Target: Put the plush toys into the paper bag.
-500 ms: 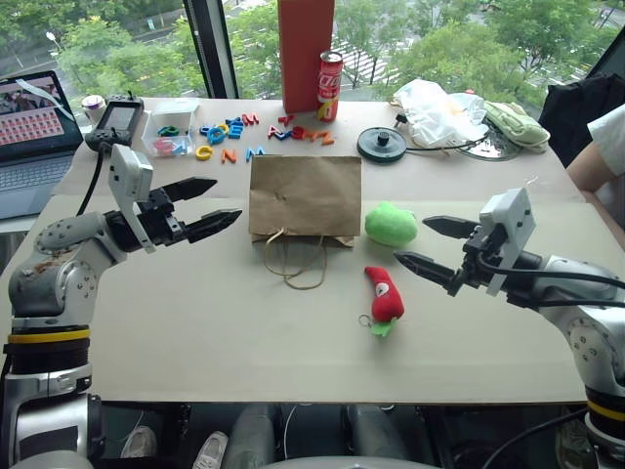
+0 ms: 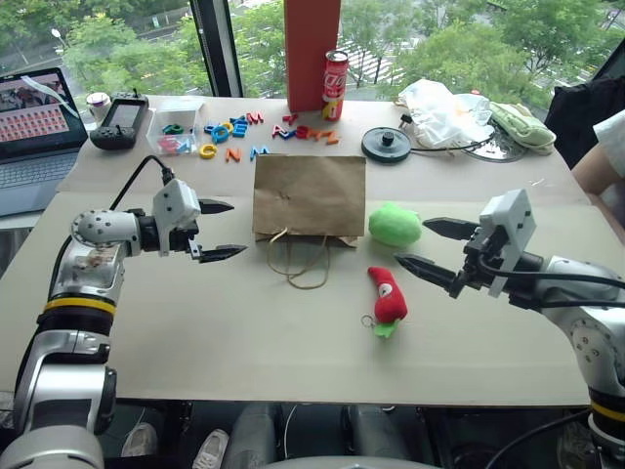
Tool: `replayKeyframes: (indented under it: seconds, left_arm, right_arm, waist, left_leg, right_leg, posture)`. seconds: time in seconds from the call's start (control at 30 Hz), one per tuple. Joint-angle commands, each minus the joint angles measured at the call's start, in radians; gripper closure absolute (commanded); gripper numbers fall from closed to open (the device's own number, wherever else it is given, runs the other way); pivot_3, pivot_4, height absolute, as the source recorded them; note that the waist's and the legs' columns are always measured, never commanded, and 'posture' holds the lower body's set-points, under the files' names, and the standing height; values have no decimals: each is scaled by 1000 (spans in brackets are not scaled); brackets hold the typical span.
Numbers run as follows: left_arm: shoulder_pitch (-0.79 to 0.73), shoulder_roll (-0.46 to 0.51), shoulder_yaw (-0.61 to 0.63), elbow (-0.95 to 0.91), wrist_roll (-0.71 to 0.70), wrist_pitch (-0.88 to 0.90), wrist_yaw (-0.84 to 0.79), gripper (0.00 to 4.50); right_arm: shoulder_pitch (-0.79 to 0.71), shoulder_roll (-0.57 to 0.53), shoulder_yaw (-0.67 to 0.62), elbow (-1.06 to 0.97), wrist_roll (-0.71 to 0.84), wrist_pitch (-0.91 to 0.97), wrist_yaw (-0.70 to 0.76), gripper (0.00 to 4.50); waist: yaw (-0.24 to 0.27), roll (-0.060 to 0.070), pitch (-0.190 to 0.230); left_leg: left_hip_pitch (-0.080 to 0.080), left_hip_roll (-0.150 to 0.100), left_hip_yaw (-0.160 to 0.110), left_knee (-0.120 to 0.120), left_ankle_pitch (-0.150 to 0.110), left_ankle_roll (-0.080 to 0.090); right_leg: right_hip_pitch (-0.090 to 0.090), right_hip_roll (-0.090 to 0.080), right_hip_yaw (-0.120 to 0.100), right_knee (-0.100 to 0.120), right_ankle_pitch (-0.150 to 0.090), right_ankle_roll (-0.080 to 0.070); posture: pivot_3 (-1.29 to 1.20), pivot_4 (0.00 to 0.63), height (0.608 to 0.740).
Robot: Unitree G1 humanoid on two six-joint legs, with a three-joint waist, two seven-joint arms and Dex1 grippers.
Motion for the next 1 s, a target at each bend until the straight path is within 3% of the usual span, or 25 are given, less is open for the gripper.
replayKeyframes:
  seconds: [0.03,0.23,0.47,0.53,0.67,0.9,0.93,1.0]
  left_arm:
    - [-114,-74,-81,200,166,-352,74,0]
    - [-188,-193,-145,353,282,-617,198,0]
    - [-223,-223,-139,436,289,-679,218,0]
    - [-227,-220,-138,445,287,-683,210,257]
    - [-223,-214,-143,450,294,-689,203,1509]
    - [-221,-218,-147,448,309,-699,228,4098]
    - [-221,-219,-148,448,311,-699,232,4311]
    - [-221,-218,-149,449,314,-699,239,4311]
  right_arm:
    - [8,-9,-24,-60,6,-6,-19,27]
    - [36,4,-34,-109,18,11,-65,27]
    - [45,16,-30,-135,29,19,-100,27]
    - [44,18,-27,-138,31,20,-106,2]
    - [44,21,-23,-138,31,17,-112,0]
    - [38,17,-14,-130,34,11,-120,0]
    - [37,17,-13,-129,33,10,-120,0]
    - [35,16,-9,-127,30,8,-120,0]
  waist:
    - [9,0,0]
    - [11,0,0]
    - [4,0,0]
    - [5,0,0]
    - [6,0,0]
    - [7,0,0]
    - [7,0,0]
    - [7,0,0]
  left_leg:
    - [0,0,0,0,0,1]
    - [-2,-1,-1,1,-2,3]
    - [-1,0,-2,2,-2,3]
    - [-1,0,-2,2,-1,3]
    - [-2,-1,-3,2,-1,3]
    - [-2,-1,-3,2,-1,3]
    - [-2,-1,-3,2,-1,3]
    - [-2,-1,-3,2,-1,3]
  right_leg:
    - [0,0,0,0,0,0]
    - [0,-1,-1,-1,0,1]
    - [0,0,-1,0,0,1]
    - [0,0,-1,0,0,1]
    - [0,0,-2,0,0,1]
    - [0,0,-2,0,0,1]
    - [0,0,-2,0,0,1]
    - [0,0,-2,0,0,1]
  posture:
    - [0,150,739]
    - [0,150,739]
    - [0,150,739]
    - [0,150,739]
    - [0,150,739]
    - [0,150,739]
    - [0,150,739]
    - [0,150,739]
